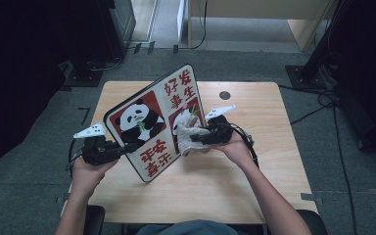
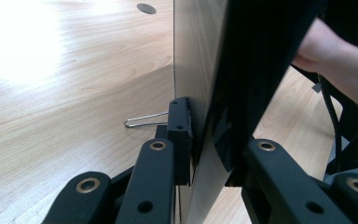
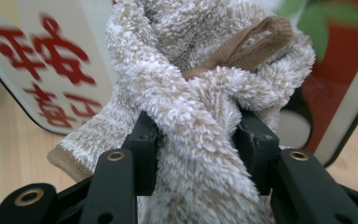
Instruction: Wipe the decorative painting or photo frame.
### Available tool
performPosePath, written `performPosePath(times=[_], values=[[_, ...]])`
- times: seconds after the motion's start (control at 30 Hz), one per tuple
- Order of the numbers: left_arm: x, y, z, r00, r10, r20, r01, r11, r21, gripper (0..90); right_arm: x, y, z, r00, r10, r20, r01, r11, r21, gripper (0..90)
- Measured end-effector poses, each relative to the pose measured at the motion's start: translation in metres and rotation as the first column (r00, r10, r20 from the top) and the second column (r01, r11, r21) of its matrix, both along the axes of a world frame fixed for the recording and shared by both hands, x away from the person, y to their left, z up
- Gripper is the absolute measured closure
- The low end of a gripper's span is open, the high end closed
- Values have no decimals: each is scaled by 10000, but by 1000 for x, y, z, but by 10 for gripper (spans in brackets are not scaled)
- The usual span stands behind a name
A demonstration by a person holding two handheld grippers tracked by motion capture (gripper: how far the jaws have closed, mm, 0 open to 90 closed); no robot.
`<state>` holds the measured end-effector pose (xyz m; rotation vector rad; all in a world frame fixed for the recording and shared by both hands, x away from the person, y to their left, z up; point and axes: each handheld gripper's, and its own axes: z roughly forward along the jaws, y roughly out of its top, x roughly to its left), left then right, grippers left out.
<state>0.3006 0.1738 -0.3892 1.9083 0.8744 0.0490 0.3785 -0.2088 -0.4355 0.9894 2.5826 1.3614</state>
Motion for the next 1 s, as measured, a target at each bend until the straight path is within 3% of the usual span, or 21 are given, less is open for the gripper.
performPosePath(times=[0.57, 1.0], values=[[-2, 0, 0, 9998, 178, 61, -178, 9998, -30, 796, 10, 17, 75, 9962, 467, 737, -455, 9988, -181, 571], [-2, 0, 0, 9998, 157, 73, -157, 9999, -48, 795, 15, 47, 139, 9828, 928, 1595, -900, 9956, -251, 569]])
